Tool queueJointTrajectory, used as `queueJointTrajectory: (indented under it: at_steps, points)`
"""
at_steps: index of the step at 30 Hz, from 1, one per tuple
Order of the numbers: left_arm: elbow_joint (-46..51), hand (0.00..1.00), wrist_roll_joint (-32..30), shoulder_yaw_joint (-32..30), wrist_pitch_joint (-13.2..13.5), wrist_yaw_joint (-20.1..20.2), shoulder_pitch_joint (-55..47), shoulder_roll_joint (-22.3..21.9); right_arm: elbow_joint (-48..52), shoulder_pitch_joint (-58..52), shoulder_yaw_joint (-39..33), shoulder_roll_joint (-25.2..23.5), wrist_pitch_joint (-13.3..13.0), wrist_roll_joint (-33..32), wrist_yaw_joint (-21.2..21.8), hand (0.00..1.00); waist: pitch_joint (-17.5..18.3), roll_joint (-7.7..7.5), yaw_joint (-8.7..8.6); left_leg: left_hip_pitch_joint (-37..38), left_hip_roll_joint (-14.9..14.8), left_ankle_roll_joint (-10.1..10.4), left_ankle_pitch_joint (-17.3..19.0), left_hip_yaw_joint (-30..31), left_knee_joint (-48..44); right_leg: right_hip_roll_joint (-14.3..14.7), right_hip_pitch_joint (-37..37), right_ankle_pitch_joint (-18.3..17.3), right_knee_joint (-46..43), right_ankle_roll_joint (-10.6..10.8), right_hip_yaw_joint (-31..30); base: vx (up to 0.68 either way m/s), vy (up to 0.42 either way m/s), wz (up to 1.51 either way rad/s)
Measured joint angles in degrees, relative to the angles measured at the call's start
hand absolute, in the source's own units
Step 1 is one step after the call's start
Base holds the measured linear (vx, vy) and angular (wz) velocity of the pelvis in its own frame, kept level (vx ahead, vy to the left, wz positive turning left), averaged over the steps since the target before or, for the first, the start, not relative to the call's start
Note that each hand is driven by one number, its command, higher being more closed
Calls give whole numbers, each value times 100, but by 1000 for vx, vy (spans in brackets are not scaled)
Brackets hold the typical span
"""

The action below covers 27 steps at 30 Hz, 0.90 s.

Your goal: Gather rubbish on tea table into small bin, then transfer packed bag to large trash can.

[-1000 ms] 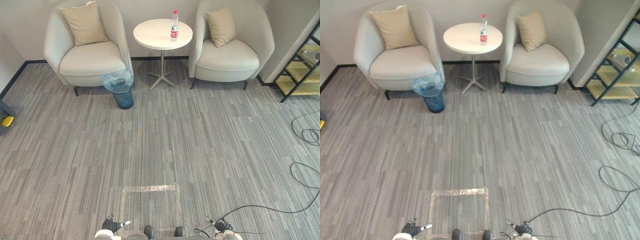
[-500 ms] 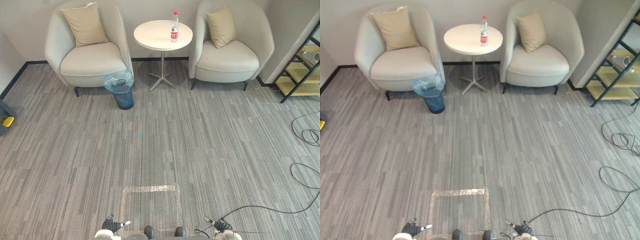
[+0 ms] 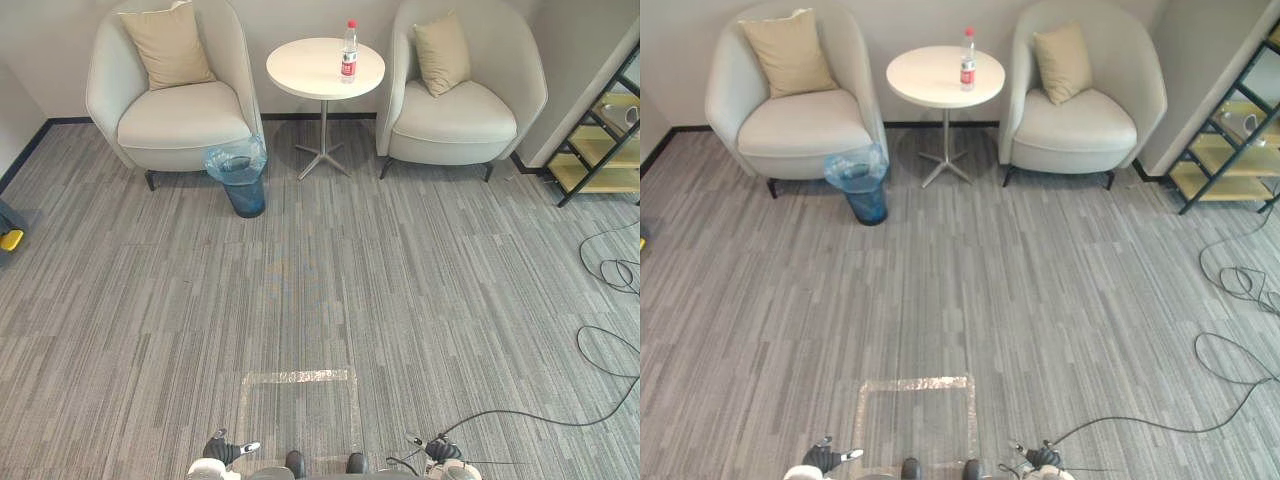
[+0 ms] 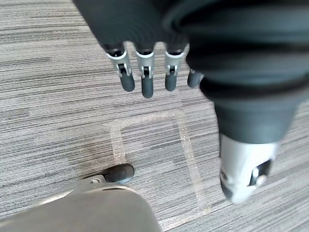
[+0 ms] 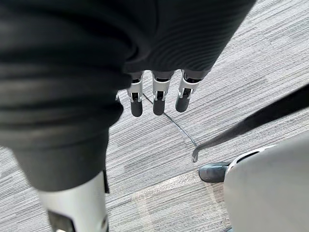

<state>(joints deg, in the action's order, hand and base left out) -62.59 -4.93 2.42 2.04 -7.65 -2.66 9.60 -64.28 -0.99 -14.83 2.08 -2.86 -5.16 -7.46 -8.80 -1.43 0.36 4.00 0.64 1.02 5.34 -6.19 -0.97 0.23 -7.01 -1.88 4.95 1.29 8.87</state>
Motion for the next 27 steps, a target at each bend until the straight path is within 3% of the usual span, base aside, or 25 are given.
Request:
queueJointTrajectory:
  at_steps: [2, 3, 4, 6, 8, 11, 12, 13, 14, 15, 16, 17, 19, 21, 22, 23, 24, 26, 27]
  points:
    - [69, 0, 60, -76, -4, 3, 23, -25, 64, 2, 41, 16, -10, -149, 12, 0, -127, 115, 39, -623, -334, 183, 808, -161, -1657, 157, -2, -267, -254, -319, 19, -10, -52, -31]
    - [92, 0, 78, -172, -6, 2, -28, -54, 94, 4, 6, 24, -12, -231, 10, 0, -180, 171, 38, -858, -505, 253, 973, -245, -2323, 264, -26, -340, -295, -376, -4, -81, -24, -38]
    - [176, 0, 138, -388, -20, 0, -37, -85, 113, 10, -62, 25, -10, -292, 2, 0, -238, 259, 30, -1455, -771, 359, 925, -254, -3667, 364, -38, -452, -378, -512, -59, -64, -29, -25]
    - [359, 0, 281, -483, -12, -12, -28, -109, 182, -5, -95, 21, 3, -403, -29, 0, -340, 249, 142, -2036, -899, 443, 522, -212, -4914, 383, -127, -611, -589, -638, -300, 26, -14, -38]
    - [408, 0, 391, -532, 7, -91, -8, -150, 187, 10, -99, 37, 18, -405, -46, 0, -394, 159, 205, -2348, -701, 358, 805, -110, -4639, 210, -114, -723, -703, -738, -490, 148, 45, -51]
    - [406, 0, 479, -531, -1, -117, -44, -217, 88, 86, -212, 62, 17, -408, -66, 0, -452, 213, 260, -2370, -318, 387, 594, -99, -2836, -67, -91, -859, -713, -648, -833, 209, 103, -62]
    - [383, 0, 501, -523, -2, -116, -60, -248, 34, 120, -233, 81, 34, -392, -67, 0, -429, 256, 295, -2237, -267, 471, 335, -80, -1885, -129, -31, -930, -715, -550, -1017, 345, 197, -81]
    - [333, 0, 502, -526, -4, -113, -107, -316, 36, 112, -226, 152, 60, -388, -66, 0, -372, 374, 313, -2160, -293, 327, 8, 45, -1311, -89, -17, -1083, -762, -411, -1226, 345, 197, -84]
    - [325, 0, 502, -532, -9, -109, -133, -304, 37, 113, -226, 163, 68, -388, -67, 0, -360, 378, 315, -2157, -261, 193, -121, 60, -1360, -112, -19, -1168, -821, -387, -1293, 536, 281, -86]
    - [337, 0, 503, -530, -10, -107, -156, -192, 36, 43, -228, 87, 71, -378, -43, 0, -267, 193, 321, -2208, -91, -3, -45, 18, -1656, -279, 21, -1409, -1178, -114, -1385, 408, 167, -48]
    - [336, 0, 503, -529, -16, -107, -142, -152, 41, 37, -230, 43, 69, -374, -42, 0, -252, 130, 321, -2205, -51, -32, 61, -37, -1716, -336, 103, -1488, -1399, 9, -1383, 605, 213, -54]
    - [338, 0, 501, -523, -19, -108, -94, -106, 41, 18, -230, -27, 69, -371, -31, 0, -185, 10, 325, -2087, 27, -106, 265, -187, -1759, -453, 442, -1657, -2241, 172, -1377, 514, 131, -36]
    - [339, 0, 503, -492, -23, -109, -89, -98, 48, 3, -239, -16, 63, -368, 0, 0, -165, -25, 331, -1737, 85, -304, 393, -338, -1771, -524, 777, -1604, -3369, 505, -1411, 446, 117, -35]
    - [358, 0, 503, -336, -23, -103, -73, -55, 101, 5, -224, -17, 49, -327, 45, 0, -149, -40, 297, -1163, 121, -382, 712, -437, -1700, -665, 1327, -1154, -5139, 1333, -1287, 464, 81, -22]
    - [361, 0, 508, -248, -24, -97, -3, -34, 262, 1, -225, -24, 38, -300, 65, 0, -152, -33, 250, -819, 125, -415, 836, -392, -1660, -850, 1744, -1167, -6188, 1088, -880, 542, 55, -6]
    - [363, 0, 507, -245, -23, -97, 13, -37, 288, 2, -227, -25, 34, -278, 65, 0, -154, -29, 245, -737, 125, -414, 848, -377, -1623, -902, 1813, -1202, -6326, 1016, -780, 529, 2, 12]
    - [364, 0, 512, -245, -23, -97, 101, -105, 435, 3, -230, -23, 16, -193, 66, 0, -174, 11, 214, -349, 95, -413, 849, -242, -1365, -1136, 2103, -1360, -6594, 635, -240, 444, -59, 15]
    - [362, 0, 513, -247, -19, -94, 192, -343, 513, 56, -229, 20, 1, -163, 68, 0, -269, 163, 179, 291, -125, -412, 848, -195, -1007, -1166, 2356, -1573, -6056, 234, 317, 470, -112, 14]
    - [362, 0, 513, -248, -17, -93, 196, -382, 517, 65, -227, 23, 1, -163, 67, 0, -271, 167, 175, 383, -169, -412, 848, -187, -989, -1146, 2415, -1579, -5884, 222, 361, 403, -160, 16]
